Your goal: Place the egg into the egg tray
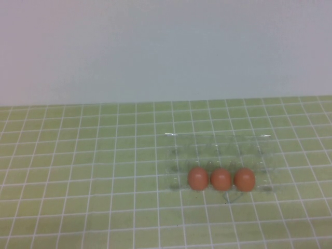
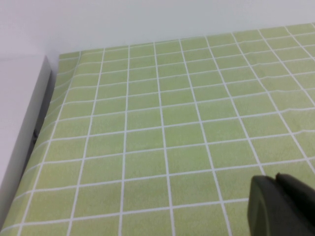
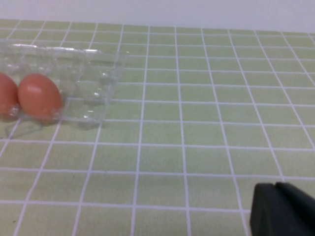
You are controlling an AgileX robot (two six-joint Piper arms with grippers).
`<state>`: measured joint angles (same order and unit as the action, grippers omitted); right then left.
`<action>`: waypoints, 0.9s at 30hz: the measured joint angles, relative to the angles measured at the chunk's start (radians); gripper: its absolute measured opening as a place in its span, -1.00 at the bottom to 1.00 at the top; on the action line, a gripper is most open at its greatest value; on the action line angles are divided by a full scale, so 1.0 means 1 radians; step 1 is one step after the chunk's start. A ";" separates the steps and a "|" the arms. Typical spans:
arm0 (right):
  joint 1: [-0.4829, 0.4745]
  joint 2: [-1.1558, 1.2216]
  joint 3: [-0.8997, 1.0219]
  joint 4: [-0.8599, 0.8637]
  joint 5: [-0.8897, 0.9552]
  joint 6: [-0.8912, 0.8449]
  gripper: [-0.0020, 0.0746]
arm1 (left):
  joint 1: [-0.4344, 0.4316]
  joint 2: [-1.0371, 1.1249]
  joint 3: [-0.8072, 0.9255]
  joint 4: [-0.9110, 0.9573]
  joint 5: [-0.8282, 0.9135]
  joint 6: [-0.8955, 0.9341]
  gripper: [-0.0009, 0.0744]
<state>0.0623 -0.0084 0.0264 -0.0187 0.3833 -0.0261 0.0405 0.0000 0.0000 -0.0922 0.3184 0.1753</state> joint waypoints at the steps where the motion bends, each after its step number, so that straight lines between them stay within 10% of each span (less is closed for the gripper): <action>1: 0.005 0.000 0.000 0.000 0.000 0.000 -0.95 | 0.000 0.000 0.000 0.000 0.000 0.000 -0.98; 27: -0.022 0.000 0.000 0.000 0.000 -0.001 -0.95 | 0.000 0.000 0.000 0.000 0.000 0.000 -0.98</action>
<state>0.0403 -0.0084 0.0264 -0.0187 0.3833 -0.0274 0.0405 0.0000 0.0000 -0.0922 0.3184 0.1753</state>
